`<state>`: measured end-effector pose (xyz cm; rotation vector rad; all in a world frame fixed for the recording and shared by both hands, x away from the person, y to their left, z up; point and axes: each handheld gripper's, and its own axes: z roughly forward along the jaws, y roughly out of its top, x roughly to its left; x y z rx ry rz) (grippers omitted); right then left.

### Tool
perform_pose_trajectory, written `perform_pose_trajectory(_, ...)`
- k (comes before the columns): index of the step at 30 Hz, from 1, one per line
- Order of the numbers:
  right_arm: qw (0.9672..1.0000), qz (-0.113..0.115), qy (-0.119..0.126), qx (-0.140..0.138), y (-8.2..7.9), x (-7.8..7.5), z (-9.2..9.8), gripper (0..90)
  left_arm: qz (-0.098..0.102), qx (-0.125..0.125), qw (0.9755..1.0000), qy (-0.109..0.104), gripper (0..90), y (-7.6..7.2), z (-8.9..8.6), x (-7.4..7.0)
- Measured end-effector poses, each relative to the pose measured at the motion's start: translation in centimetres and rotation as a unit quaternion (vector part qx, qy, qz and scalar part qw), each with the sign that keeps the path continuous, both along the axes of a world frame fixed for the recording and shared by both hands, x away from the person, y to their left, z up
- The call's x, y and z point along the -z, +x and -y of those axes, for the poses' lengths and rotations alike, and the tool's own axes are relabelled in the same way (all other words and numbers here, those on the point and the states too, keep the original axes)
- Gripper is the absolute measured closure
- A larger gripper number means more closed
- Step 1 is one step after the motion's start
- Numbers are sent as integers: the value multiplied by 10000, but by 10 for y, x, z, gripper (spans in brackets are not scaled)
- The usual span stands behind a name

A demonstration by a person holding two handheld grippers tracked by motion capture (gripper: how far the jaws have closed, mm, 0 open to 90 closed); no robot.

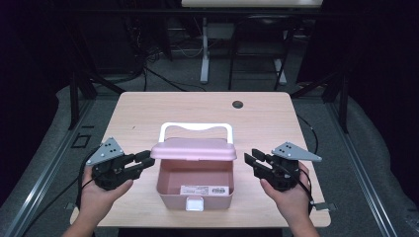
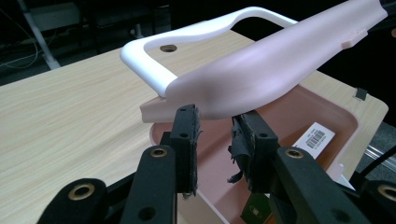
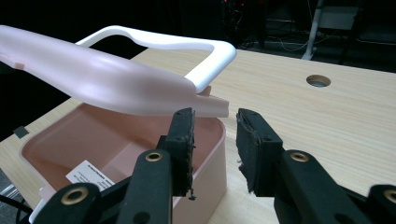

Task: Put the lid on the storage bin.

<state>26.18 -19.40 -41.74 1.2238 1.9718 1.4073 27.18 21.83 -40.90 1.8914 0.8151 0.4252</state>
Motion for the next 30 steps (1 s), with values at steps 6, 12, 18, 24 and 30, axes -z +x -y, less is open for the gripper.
perform_pose_trajectory(6, 10000, 16, 40, 4, 2, -1, -1, 665, 9, -5, 10000, 6, 701, -4, 0, 3)
perform_pose_trajectory(12, 9999, 35, 136, 5, 5, -3, 0, 663, 18, 22, 10000, 1, 703, -7, 1, 5)
perform_pose_trajectory(18, 9999, 36, 139, -57, 10, -9, -5, 663, -13, 43, 10000, 23, 702, -10, 2, 7)
perform_pose_trajectory(24, 9999, -6, 148, -80, 12, -8, -9, 661, -22, 46, 10000, -31, 702, -13, 1, 11)
perform_pose_trajectory(30, 9998, -40, 208, -67, 12, -5, -8, 659, -23, 47, 10000, -18, 701, -16, 1, 14)
